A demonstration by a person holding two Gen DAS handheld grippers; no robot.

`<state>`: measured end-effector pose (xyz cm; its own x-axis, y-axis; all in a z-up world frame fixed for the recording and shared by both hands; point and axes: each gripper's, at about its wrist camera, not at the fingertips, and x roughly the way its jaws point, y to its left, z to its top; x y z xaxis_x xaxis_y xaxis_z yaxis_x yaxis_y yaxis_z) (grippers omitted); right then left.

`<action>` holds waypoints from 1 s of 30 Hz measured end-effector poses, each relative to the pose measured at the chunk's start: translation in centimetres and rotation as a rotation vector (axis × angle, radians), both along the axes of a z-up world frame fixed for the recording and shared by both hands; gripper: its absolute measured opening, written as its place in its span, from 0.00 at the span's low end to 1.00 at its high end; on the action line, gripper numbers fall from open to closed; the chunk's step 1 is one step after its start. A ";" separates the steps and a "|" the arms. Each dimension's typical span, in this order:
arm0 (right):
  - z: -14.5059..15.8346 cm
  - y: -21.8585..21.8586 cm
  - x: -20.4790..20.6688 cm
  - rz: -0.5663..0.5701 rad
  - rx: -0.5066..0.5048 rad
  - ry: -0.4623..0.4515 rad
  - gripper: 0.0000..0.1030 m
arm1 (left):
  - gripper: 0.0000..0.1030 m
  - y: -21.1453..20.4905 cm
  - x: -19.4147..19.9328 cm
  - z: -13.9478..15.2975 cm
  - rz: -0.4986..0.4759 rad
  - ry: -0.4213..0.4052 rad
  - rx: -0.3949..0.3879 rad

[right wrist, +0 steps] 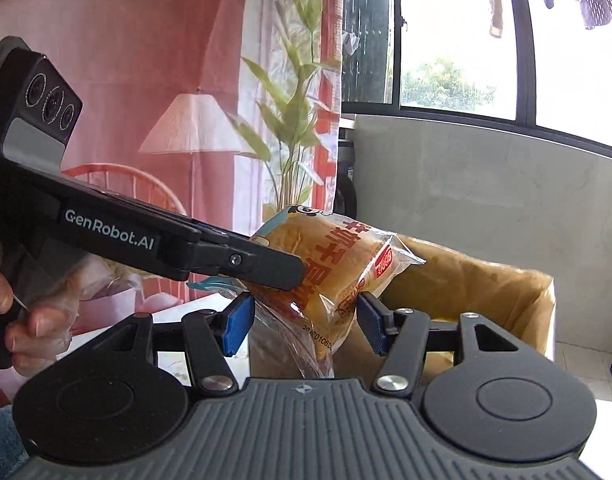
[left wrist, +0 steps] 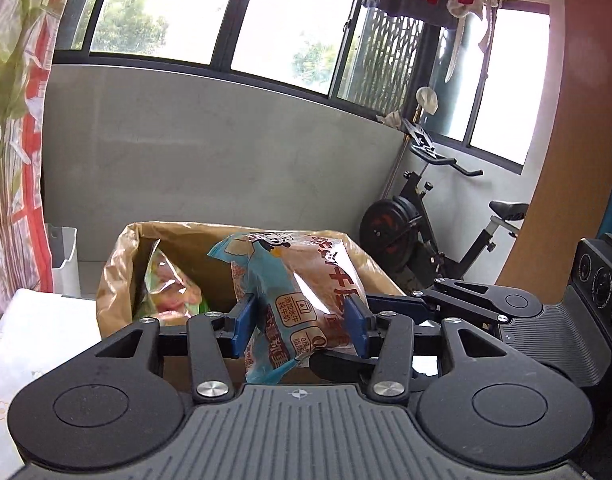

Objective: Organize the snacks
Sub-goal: 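Lift both loaves and carry them over the lined box, then open both tools to drop the loaves into the box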

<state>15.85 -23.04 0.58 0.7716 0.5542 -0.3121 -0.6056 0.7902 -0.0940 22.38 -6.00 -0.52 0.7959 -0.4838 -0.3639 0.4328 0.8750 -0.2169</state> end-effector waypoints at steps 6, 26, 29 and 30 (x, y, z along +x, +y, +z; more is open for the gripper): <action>1.9 -0.5 6.9 -0.048 -0.035 0.021 0.58 | 0.52 -2.2 5.9 0.8 0.009 0.018 0.027; -0.7 -1.8 10.9 -0.187 -0.049 0.148 0.84 | 0.88 -2.1 7.6 -0.6 0.169 0.006 0.171; -0.3 -2.5 9.8 -0.225 -0.017 0.164 0.90 | 0.92 -1.9 5.9 0.3 0.172 -0.043 0.204; -0.2 -2.7 9.3 -0.236 -0.010 0.156 0.91 | 0.92 -1.9 5.4 0.6 0.175 -0.058 0.218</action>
